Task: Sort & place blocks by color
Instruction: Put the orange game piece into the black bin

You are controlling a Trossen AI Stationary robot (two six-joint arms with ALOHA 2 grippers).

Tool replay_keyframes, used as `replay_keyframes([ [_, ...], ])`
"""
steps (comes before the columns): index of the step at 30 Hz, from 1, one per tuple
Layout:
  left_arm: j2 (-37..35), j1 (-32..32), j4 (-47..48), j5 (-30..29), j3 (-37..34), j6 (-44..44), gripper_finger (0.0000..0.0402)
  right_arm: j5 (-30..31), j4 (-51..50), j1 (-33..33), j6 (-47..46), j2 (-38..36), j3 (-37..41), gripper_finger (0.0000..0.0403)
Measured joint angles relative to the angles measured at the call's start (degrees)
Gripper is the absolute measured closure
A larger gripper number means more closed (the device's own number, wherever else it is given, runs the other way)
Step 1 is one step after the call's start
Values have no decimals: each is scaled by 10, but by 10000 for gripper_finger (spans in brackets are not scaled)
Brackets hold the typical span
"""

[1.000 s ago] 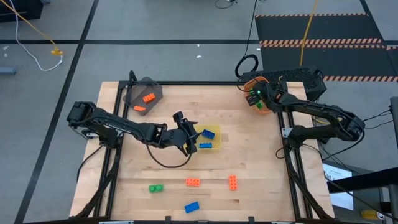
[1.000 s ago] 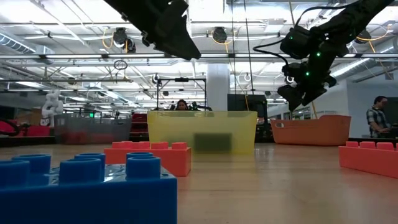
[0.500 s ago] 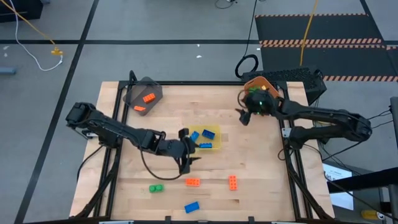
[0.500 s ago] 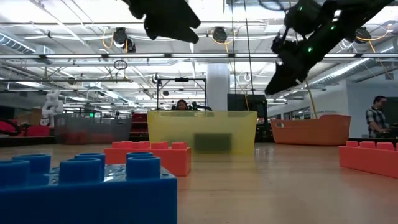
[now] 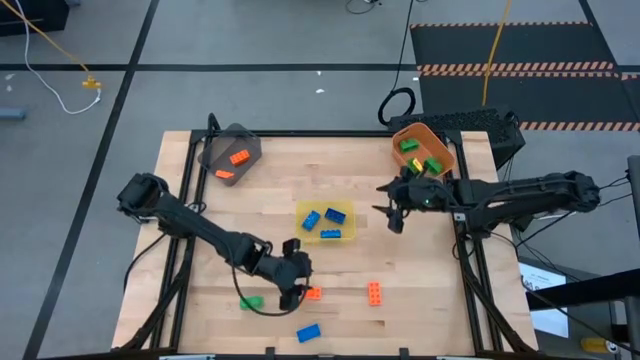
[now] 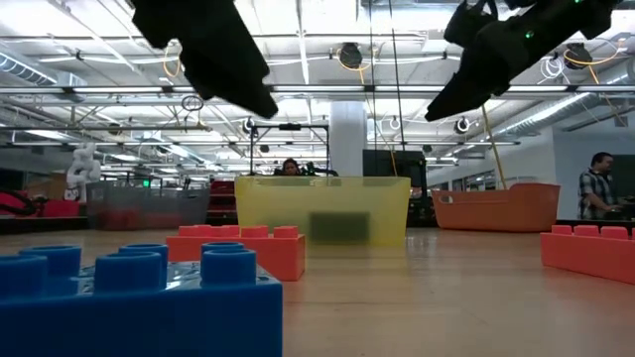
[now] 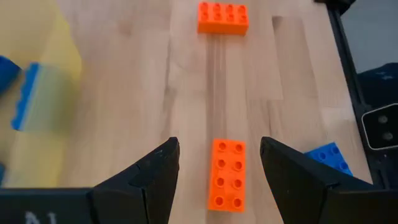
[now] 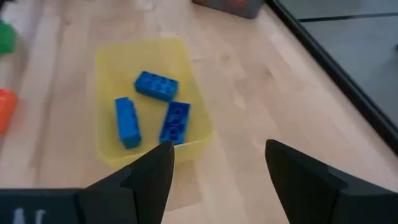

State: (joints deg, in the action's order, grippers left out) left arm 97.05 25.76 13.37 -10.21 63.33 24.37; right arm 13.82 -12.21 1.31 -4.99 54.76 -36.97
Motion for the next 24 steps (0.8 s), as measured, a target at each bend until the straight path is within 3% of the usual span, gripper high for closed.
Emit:
replay_keyframes([
  [9, 73, 22, -23, 26, 0, 37, 176, 30, 0, -60, -14, 0, 0, 160],
  [24, 140, 26, -18, 38, 3, 75, 176, 38, 0, -62, 12, 0, 0, 160],
])
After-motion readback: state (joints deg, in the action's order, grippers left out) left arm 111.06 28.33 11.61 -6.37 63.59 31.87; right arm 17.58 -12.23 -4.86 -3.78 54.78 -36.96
